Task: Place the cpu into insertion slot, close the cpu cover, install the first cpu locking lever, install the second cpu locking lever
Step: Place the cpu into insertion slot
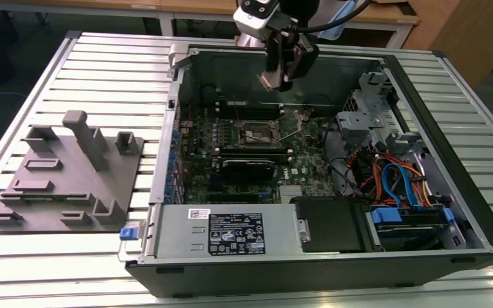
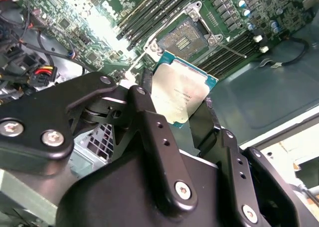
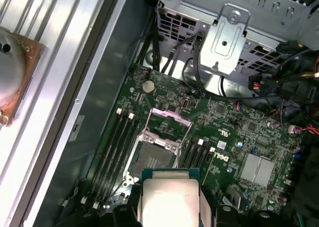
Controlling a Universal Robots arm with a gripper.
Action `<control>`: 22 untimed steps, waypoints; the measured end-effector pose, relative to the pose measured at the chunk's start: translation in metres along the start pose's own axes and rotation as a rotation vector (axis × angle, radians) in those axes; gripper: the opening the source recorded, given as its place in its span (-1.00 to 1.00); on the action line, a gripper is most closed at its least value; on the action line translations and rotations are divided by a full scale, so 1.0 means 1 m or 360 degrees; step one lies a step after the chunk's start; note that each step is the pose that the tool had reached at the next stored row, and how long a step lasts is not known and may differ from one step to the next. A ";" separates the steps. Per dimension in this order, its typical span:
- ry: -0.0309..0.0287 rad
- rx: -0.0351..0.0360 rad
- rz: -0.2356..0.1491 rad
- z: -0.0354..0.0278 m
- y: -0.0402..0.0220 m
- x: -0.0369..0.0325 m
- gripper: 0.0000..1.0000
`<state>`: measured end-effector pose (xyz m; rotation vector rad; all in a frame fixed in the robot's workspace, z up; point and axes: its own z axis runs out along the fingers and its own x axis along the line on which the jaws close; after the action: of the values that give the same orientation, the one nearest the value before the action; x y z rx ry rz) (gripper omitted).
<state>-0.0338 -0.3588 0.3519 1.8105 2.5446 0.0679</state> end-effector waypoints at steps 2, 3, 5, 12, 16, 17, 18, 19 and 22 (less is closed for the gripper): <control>-0.00036 0.0000 0.0045 0.0024 -0.0001 0.0000 0.07; -0.00038 0.0000 0.0051 0.0032 -0.0001 0.0000 0.07; -0.00034 0.0002 0.0052 0.0048 -0.0003 0.0000 0.07; 0.00004 0.0014 0.0052 0.0080 -0.0004 0.0000 0.07; 0.00007 0.0014 0.0052 0.0098 -0.0005 0.0000 0.07; 0.00007 0.0014 0.0052 0.0098 -0.0005 0.0000 0.07; 0.00007 0.0014 0.0052 0.0098 -0.0005 0.0000 0.07; 0.00007 0.0014 0.0052 0.0098 -0.0005 0.0000 0.07; 0.00006 0.0014 0.0052 0.0098 -0.0005 0.0000 0.07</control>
<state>-0.0338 -0.3587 0.3420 1.8558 2.5197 0.0575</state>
